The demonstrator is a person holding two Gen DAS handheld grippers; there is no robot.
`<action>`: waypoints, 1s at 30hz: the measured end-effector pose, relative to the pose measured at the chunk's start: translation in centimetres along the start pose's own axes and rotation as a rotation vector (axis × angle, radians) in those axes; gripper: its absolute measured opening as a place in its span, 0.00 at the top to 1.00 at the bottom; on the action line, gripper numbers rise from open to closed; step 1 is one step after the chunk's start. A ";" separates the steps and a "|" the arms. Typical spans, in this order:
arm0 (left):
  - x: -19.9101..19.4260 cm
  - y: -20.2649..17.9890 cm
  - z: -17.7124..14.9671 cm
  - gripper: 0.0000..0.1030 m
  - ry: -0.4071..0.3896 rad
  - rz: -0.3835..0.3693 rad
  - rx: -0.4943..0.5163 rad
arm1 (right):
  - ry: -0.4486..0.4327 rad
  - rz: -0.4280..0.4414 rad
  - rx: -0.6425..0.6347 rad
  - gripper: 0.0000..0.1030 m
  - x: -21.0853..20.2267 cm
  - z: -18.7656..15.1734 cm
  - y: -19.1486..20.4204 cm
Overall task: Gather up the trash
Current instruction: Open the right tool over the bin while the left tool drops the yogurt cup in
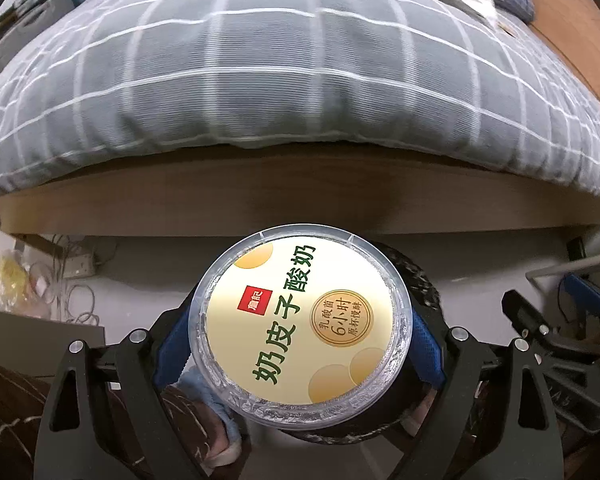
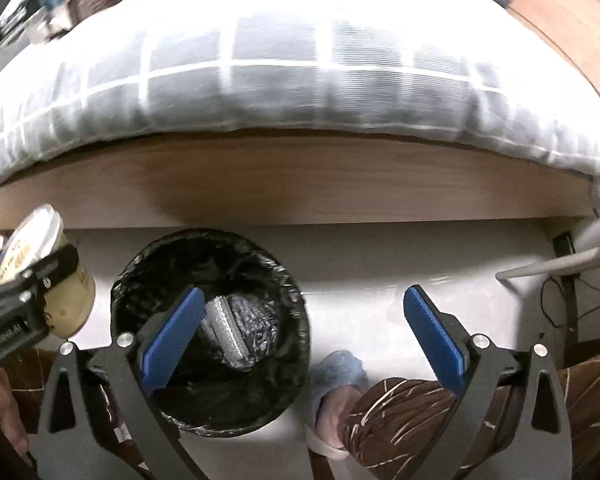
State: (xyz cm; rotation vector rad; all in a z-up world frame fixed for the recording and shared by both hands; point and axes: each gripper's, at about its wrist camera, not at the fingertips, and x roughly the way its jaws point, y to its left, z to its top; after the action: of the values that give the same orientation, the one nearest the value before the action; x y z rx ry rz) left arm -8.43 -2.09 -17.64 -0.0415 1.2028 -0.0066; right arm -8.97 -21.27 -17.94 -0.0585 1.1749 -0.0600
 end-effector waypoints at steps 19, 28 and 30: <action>4.0 -5.6 -1.8 0.16 0.119 -0.017 0.038 | 0.006 0.025 0.066 0.07 0.9 -1.2 -4.6; 4.7 -6.2 -2.6 0.15 0.133 -0.013 0.084 | 0.005 0.045 0.068 0.07 0.8 -0.9 -4.2; 4.9 -6.1 -2.7 0.15 0.143 -0.013 0.075 | 0.006 0.046 0.064 0.07 0.9 -0.9 -4.0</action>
State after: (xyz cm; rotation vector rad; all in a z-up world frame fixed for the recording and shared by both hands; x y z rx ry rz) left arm -9.11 -8.39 -23.00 0.0175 1.3445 -0.0673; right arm -9.57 -25.34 -18.78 0.0252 1.1793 -0.0573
